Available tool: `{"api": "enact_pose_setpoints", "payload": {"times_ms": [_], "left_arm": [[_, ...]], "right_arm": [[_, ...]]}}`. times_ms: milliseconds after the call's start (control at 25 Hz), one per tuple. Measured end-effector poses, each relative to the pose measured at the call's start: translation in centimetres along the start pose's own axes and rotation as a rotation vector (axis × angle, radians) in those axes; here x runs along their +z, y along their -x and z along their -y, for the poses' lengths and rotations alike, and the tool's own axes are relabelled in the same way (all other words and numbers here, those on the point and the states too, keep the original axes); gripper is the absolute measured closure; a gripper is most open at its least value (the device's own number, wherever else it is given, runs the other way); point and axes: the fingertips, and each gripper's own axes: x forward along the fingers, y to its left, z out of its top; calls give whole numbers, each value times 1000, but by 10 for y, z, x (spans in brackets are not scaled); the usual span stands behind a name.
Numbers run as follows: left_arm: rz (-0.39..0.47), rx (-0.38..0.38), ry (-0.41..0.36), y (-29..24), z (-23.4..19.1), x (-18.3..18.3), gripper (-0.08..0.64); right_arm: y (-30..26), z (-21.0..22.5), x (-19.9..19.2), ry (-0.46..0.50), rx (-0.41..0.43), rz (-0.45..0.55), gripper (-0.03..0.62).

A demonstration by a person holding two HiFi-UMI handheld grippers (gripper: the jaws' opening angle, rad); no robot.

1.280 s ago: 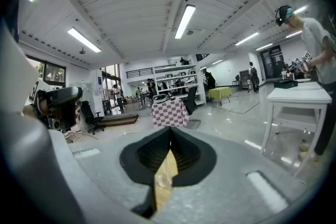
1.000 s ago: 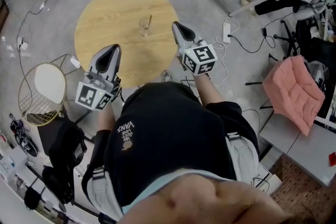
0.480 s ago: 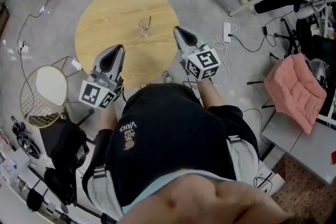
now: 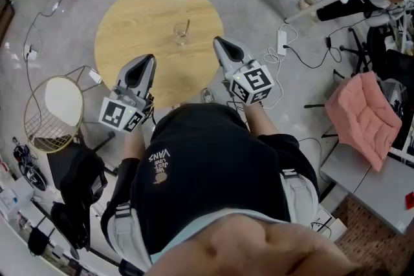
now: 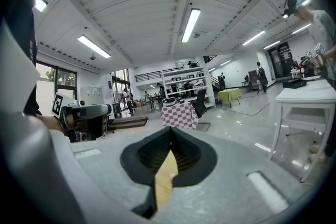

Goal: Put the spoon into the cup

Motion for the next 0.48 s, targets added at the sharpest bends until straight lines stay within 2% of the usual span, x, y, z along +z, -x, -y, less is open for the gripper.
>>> {"api": "enact_pose_setpoints", "payload": {"times_ms": [480], "left_arm": [[5,14,-4,-2,4,3,558]], "right_arm": [[-1,-2,4,17,22,-7,595]]}}
